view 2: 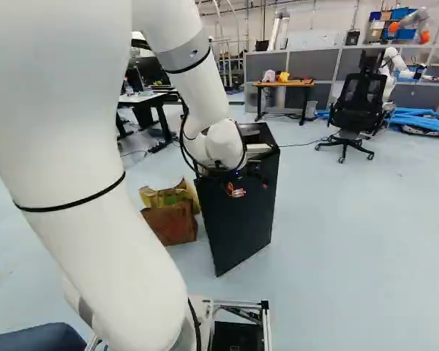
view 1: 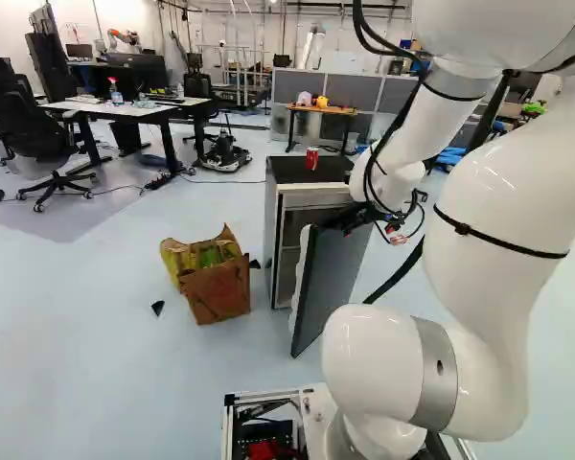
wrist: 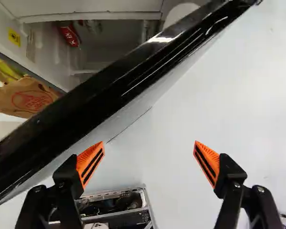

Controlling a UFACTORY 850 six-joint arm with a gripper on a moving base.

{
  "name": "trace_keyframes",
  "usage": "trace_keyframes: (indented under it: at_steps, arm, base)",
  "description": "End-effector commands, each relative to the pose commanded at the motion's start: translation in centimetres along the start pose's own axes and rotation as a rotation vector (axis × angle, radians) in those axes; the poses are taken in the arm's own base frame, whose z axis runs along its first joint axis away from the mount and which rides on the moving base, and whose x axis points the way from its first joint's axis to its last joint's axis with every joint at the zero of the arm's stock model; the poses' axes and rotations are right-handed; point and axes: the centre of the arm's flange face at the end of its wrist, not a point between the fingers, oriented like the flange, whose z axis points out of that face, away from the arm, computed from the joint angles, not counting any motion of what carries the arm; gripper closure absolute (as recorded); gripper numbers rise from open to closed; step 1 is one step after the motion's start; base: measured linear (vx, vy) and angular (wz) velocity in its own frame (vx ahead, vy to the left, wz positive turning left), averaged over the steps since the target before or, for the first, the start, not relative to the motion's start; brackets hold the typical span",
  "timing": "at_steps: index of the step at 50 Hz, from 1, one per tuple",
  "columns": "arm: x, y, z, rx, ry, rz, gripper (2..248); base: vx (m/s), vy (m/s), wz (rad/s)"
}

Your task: Grab a drink from the fridge

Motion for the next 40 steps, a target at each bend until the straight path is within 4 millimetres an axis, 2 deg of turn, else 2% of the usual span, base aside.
trace_keyframes:
  at_steps: [40]
  arm:
    - [1.4, -2.8, 0.1, 0.033, 0.029, -0.123, 3]
  base:
    - [0.000, 0.000, 0.000]
